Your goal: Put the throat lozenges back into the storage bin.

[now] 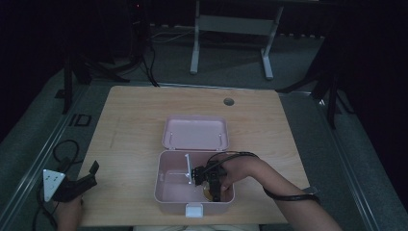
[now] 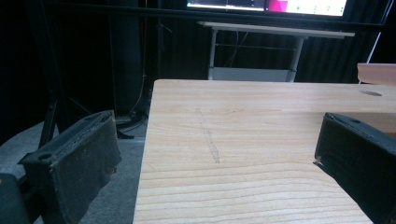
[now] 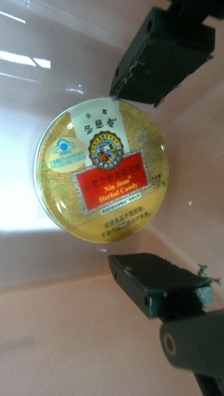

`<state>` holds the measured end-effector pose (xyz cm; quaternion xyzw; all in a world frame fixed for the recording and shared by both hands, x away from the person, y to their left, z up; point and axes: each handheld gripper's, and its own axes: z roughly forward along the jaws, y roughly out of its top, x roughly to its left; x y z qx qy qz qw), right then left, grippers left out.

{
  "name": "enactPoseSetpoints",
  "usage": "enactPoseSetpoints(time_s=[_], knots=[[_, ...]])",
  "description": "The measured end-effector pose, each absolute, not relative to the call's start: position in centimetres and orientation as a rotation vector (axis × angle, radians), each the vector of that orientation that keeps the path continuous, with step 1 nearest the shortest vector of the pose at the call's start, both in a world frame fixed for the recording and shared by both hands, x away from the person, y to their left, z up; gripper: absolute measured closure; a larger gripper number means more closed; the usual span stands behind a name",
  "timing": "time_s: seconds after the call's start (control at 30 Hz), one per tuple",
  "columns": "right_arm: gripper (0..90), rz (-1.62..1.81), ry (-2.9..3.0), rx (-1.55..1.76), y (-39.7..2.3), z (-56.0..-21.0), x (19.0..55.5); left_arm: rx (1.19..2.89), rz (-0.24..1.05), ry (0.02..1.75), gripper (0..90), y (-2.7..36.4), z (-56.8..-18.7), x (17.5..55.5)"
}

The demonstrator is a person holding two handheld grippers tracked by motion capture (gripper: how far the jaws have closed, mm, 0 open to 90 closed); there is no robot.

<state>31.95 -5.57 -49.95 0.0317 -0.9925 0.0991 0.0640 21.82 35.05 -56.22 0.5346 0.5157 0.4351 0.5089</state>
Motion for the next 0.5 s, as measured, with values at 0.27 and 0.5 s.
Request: enactPoseSetpoints(time_s=[0.27,0.5], knots=[[14.9,0.168,-3.017,0.105,-6.1,-47.4,32.0,1.290,1.050,1.242,0.4,35.0,-56.2,21.8],[13.3,-0.074,-3.065,0.059,-7.2,-43.7,32.5,1.291,1.050,1.243,0.4,35.0,-56.2,21.8]])
